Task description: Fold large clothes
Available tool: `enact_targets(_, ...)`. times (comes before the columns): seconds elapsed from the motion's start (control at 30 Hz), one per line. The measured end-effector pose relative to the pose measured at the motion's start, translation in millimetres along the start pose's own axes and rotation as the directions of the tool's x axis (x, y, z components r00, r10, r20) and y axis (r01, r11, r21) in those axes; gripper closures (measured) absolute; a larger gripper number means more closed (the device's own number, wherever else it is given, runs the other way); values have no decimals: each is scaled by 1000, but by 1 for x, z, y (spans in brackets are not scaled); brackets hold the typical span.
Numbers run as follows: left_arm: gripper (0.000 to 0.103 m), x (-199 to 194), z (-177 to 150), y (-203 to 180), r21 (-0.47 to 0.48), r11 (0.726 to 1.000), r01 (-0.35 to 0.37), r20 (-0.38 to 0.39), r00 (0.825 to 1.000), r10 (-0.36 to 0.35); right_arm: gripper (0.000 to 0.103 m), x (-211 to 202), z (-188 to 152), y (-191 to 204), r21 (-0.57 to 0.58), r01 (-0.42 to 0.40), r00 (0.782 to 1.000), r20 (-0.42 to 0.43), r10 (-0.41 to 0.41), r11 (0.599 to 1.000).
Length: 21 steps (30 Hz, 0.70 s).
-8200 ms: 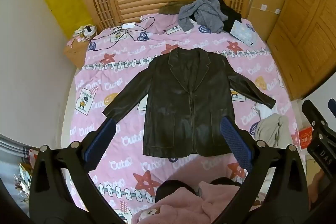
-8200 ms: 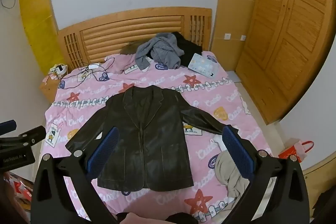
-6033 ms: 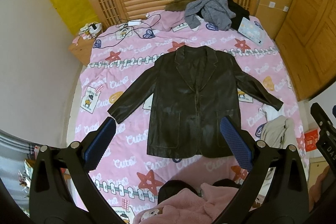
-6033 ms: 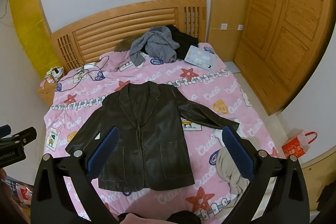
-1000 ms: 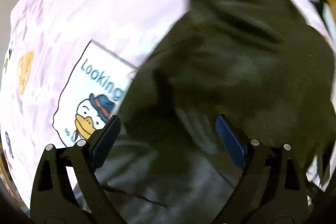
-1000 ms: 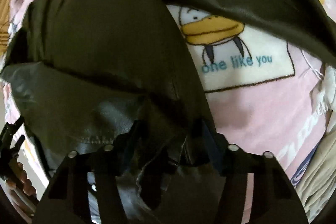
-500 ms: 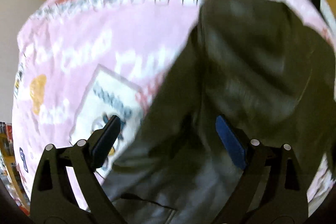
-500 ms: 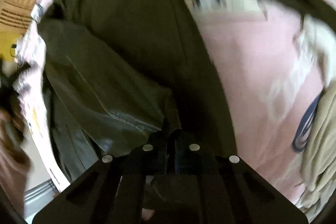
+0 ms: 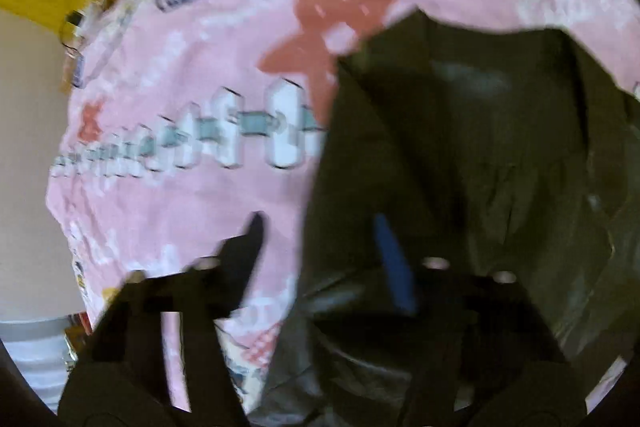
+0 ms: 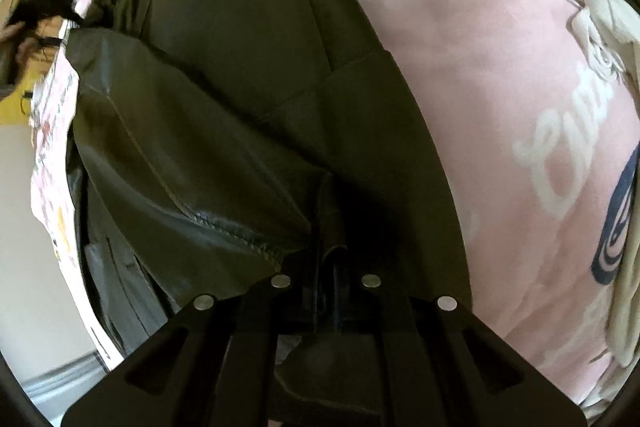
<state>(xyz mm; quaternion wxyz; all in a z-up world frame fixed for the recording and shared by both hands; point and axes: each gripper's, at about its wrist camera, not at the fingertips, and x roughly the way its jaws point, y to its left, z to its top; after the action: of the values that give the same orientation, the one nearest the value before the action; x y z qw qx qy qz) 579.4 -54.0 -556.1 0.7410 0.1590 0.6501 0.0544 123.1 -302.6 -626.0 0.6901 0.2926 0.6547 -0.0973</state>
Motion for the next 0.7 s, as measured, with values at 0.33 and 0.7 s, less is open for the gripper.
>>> enact_targets(0.33, 99, 71, 35, 39, -110, 970, -218, 37, 974, 224, 98, -4, 43, 19, -30, 128, 976, 179, -121, 991)
enact_targets(0.7, 99, -29, -29, 82, 187, 887, 422, 73, 894, -441, 97, -1, 21, 43, -93, 170, 980, 121, -158, 981)
